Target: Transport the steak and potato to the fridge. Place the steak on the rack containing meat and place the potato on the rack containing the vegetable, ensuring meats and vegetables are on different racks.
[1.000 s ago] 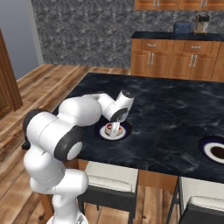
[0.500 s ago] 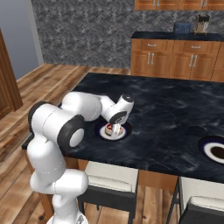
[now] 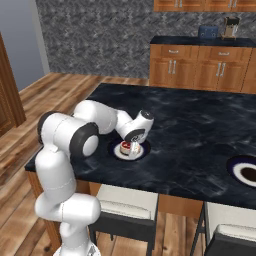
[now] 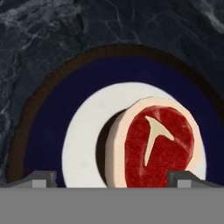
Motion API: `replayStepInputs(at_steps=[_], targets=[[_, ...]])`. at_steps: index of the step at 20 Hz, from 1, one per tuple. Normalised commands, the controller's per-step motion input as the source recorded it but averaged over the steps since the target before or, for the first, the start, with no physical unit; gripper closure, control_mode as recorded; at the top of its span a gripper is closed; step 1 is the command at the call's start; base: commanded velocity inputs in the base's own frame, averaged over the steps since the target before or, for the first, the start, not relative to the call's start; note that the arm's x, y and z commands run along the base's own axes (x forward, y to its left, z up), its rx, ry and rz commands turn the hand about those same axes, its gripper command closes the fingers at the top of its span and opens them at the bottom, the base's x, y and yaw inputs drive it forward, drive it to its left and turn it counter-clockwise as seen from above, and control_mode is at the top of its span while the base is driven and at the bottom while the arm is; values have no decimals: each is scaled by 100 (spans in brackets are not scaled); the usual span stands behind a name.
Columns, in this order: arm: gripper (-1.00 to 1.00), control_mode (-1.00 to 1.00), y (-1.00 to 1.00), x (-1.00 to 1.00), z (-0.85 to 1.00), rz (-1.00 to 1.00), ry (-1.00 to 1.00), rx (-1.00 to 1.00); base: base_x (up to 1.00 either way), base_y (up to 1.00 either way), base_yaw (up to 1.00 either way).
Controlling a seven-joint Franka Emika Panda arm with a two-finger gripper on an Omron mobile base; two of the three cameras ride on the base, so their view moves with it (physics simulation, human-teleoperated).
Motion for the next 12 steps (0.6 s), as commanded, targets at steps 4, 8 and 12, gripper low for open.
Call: replayStepInputs(at_steps=[4, 8, 12], targets=[[-100, -100, -7, 19, -15, 0, -5, 0, 0, 0, 0], [-100, -100, -11, 23, -12, 0, -3, 0, 0, 0, 0], [-100, -100, -4, 6, -13, 0, 0, 0, 0, 0, 0]])
